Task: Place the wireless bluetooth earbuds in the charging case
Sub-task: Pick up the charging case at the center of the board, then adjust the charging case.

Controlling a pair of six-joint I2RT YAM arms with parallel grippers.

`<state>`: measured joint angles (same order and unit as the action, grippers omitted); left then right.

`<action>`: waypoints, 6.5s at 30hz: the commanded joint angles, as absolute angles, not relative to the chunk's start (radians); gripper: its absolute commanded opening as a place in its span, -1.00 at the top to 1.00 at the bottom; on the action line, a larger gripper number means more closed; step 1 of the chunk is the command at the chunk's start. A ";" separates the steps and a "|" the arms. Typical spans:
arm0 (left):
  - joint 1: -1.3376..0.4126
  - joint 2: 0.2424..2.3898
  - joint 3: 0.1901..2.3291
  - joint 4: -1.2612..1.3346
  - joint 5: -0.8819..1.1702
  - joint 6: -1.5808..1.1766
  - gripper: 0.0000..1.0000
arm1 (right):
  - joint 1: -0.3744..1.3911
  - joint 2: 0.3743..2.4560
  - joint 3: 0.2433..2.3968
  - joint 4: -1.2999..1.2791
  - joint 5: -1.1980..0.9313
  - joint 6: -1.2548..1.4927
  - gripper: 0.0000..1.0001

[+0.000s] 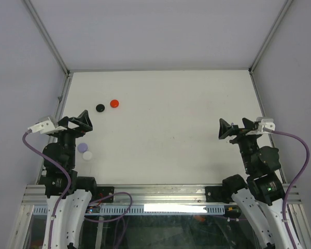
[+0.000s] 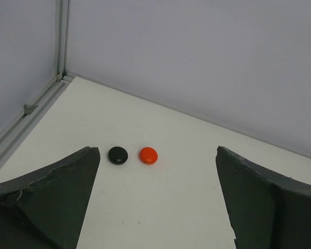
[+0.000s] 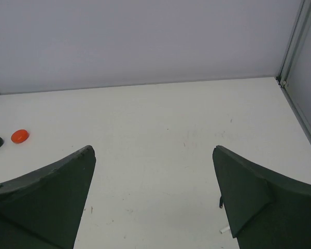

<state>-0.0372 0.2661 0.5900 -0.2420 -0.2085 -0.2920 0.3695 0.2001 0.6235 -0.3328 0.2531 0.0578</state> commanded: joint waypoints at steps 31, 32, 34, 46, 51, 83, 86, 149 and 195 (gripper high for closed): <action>-0.024 0.743 0.725 -0.576 -0.313 -0.649 -0.98 | 0.383 0.131 0.601 -0.264 0.234 0.077 -0.98; -0.023 0.786 0.734 -0.616 -0.331 -0.683 -0.98 | 0.384 0.128 0.599 -0.263 0.235 0.075 -0.98; -0.022 0.852 0.752 -0.698 -0.364 -0.747 -0.98 | 0.387 0.123 0.597 -0.261 0.236 0.072 -0.98; 0.035 1.023 0.768 -0.973 -0.416 -0.915 -0.98 | 0.399 0.096 0.586 -0.256 0.245 0.072 -0.98; 0.072 1.097 0.750 -0.960 -0.325 -0.950 -0.98 | 0.412 0.083 0.585 -0.258 0.254 0.071 -0.98; 0.122 1.268 0.662 -0.806 -0.342 -0.936 -0.70 | 0.433 0.051 0.581 -0.258 0.279 0.066 -0.98; 0.123 1.264 0.659 -0.799 -0.361 -0.933 -0.68 | 0.433 0.050 0.580 -0.259 0.284 0.066 -0.98; -0.910 1.421 0.825 0.013 -0.385 -0.091 0.01 | 0.433 0.848 0.911 -0.436 -0.321 0.206 -0.98; -1.057 1.327 0.802 0.261 -0.028 0.574 0.45 | 0.446 1.228 0.846 -0.140 -0.794 0.270 -0.05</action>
<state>-1.0481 1.3479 0.7551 0.2165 -0.0742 0.5591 0.4335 1.2224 0.8116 -0.1768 -0.7494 0.2825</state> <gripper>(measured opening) 0.503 0.545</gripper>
